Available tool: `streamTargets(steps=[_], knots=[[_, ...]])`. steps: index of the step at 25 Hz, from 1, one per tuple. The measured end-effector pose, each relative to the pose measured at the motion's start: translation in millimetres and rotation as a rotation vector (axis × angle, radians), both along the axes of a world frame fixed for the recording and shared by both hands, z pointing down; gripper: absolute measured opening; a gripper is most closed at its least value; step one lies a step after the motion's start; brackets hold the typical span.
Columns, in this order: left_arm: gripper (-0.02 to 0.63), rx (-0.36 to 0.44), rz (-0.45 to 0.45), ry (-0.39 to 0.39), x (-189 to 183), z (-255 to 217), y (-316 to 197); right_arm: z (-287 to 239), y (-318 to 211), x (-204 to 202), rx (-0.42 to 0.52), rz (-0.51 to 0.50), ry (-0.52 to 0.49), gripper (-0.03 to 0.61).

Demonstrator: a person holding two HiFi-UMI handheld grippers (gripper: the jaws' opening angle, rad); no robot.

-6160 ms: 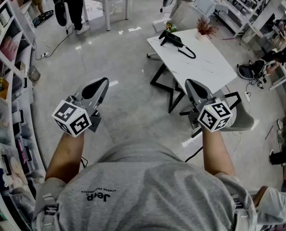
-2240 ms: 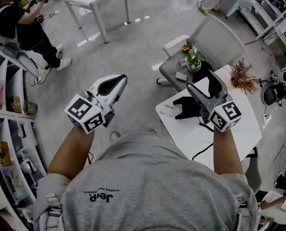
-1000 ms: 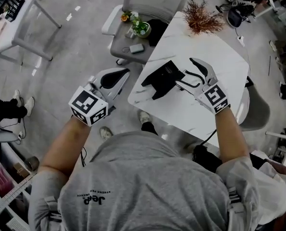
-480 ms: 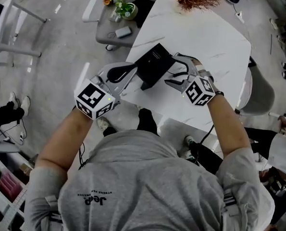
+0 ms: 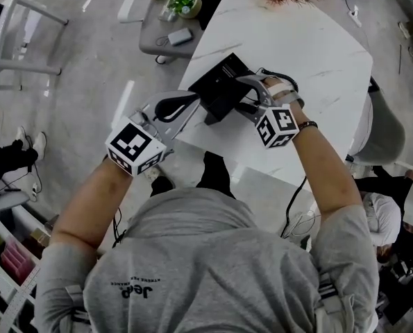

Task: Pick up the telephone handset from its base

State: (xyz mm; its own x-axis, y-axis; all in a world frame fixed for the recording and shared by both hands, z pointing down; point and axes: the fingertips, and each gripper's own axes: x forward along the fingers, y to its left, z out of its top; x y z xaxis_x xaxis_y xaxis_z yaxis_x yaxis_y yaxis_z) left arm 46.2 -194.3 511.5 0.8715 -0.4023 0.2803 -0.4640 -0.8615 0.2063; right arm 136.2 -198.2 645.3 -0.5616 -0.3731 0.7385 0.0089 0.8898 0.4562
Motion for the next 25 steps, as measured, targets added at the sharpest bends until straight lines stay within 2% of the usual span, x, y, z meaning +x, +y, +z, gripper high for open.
streamTargets(steps=[2,3,4,7,9,16,21,25], knots=[[0.051,-0.003,-0.004,-0.005,-2.7,1.5,2.5,3.6,-0.8,-1.3,0.044,-0.025,0.028,0.259],[0.051,-0.004,-0.006,-0.006,-4.5,1.7,3.3,5.0,-0.1,-1.8,0.064,-0.039,0.044,0.195],[0.051,-0.005,-0.009,-0.006,-6.4,1.7,3.8,5.6,1.2,-1.9,0.079,-0.051,0.058,0.156],[0.051,-0.008,-0.019,-0.005,-12.7,-0.4,6.2,-3.0,4.5,4.1,0.094,-0.047,0.067,0.095],[0.051,-0.008,-0.026,-0.003,-17.5,-3.9,9.1,-18.7,3.1,9.8,0.078,-0.002,0.029,0.082],[0.051,0.023,-0.074,0.031,-45.2,-34.8,15.6,-99.8,-9.9,10.4,-0.040,0.221,-0.242,0.077],[0.051,0.056,-0.136,0.069,-78.1,-74.0,15.2,-174.6,-20.0,-12.9,-0.056,0.286,-0.429,0.077],[0.051,0.097,-0.192,0.092,-110.1,-108.6,15.5,-224.6,-25.5,-34.3,-0.071,0.305,-0.538,0.077]])
